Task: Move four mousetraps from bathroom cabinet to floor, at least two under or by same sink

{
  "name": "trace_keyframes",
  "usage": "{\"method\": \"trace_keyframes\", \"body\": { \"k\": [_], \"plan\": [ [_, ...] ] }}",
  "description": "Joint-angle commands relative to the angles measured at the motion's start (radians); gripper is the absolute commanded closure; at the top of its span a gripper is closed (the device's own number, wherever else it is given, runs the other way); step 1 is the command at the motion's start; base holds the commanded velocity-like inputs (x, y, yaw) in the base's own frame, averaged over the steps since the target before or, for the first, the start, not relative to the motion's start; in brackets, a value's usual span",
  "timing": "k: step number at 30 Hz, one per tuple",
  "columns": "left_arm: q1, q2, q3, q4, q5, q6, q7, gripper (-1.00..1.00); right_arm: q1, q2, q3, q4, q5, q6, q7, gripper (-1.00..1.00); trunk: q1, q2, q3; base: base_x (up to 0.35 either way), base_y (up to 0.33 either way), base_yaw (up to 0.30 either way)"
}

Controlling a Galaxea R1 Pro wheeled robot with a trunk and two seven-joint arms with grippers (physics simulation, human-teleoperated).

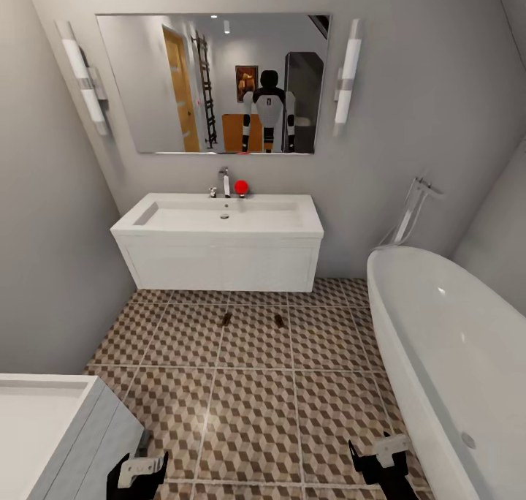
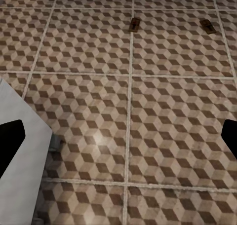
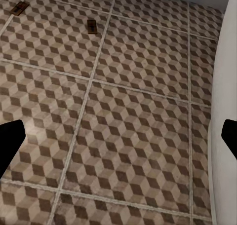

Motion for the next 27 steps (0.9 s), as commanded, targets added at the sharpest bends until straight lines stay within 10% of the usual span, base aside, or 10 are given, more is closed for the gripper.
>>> {"method": "trace_keyframes", "body": {
  "k": [1, 27],
  "plan": [
    [-0.001, 0.000, 0.006, 0.001, 0.002, -0.003, -0.007, -1.00, -0.001, 0.001, -0.007, 0.001, 0.009, -0.004, 0.002, -1.00, 0.000, -0.001, -0.001, 0.000, 0.000, 0.000],
    [-0.001, -0.013, 0.005, 0.002, 0.000, -0.001, -0.008, -1.00, -0.001, 0.001, -0.008, 0.001, 0.009, -0.004, 0.002, -1.00, -0.061, 0.111, 0.049, 0.000, 0.000, 0.000]
  ]
}}
